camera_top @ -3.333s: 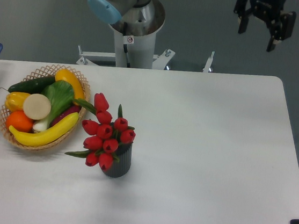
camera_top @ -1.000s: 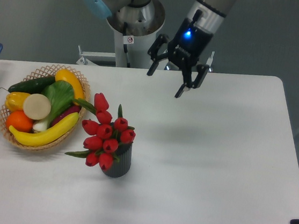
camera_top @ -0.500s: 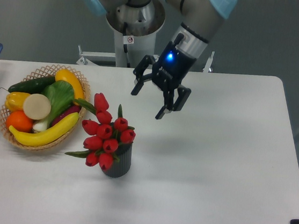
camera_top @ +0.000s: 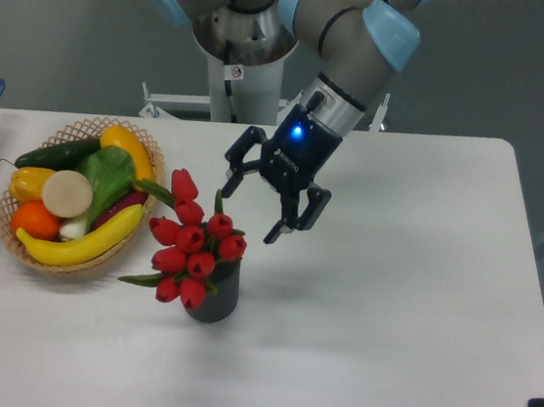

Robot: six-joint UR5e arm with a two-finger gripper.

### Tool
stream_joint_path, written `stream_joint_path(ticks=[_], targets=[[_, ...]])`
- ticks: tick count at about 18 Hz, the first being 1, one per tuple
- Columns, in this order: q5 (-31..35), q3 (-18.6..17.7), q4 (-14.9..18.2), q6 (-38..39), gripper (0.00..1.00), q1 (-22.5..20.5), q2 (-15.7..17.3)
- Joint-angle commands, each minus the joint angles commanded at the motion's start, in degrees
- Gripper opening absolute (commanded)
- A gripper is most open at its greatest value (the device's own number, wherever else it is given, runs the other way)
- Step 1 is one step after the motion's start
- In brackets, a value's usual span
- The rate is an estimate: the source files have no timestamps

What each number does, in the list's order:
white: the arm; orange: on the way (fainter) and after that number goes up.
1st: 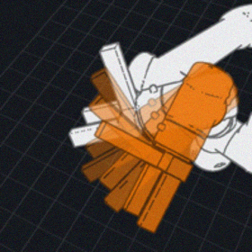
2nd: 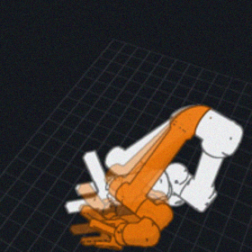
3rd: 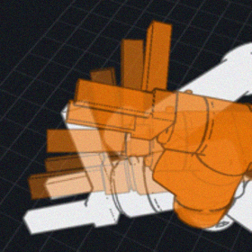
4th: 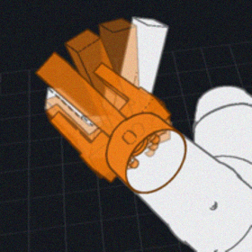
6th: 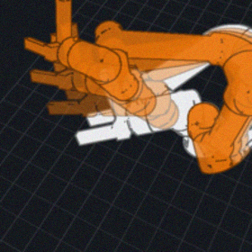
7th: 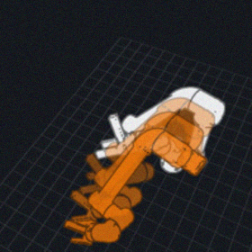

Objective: Pick up the flowers from the vase
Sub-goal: 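Lower the open gripper around the tulip stems above the grey vase, then close the gripper on the tulip stems at the vase rim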

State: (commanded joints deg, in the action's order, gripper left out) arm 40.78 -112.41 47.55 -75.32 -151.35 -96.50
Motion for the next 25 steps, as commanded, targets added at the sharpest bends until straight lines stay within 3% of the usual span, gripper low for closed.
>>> stream_joint_path(ticks=[19,25], targets=[[-0.2,0.5,-1.2,0.2,1.0,3.1,-3.0],[-0.2,3.2,-1.2,2.3,1.0,4.6,-4.8]])
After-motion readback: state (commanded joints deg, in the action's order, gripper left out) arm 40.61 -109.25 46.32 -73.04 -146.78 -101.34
